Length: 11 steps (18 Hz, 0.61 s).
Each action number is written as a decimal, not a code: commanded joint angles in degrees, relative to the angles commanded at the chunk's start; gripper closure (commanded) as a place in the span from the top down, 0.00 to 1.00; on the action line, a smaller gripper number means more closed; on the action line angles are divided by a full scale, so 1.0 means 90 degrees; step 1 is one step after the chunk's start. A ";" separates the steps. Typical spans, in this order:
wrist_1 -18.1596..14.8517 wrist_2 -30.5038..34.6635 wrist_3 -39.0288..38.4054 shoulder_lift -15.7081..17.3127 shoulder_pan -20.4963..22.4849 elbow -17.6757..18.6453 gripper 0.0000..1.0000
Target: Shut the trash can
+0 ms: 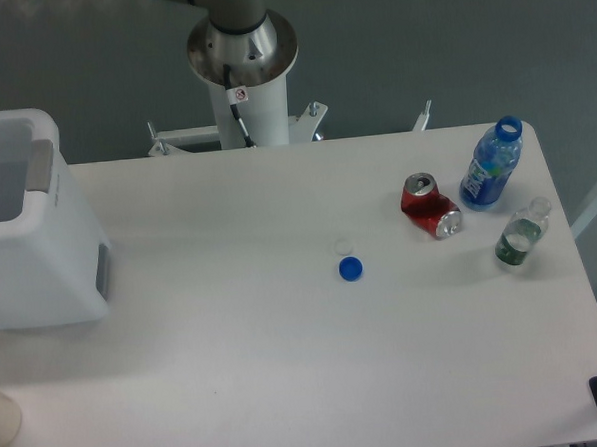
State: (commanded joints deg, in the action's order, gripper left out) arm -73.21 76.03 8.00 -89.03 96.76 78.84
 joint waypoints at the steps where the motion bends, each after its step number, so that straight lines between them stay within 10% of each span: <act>1: -0.0010 0.0000 0.0010 0.0010 0.0010 0.0000 0.00; 11: -0.0254 0.0000 0.0293 0.0098 0.0303 0.0010 0.00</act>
State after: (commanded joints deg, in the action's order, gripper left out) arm -75.50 76.03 10.63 -88.15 99.49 78.92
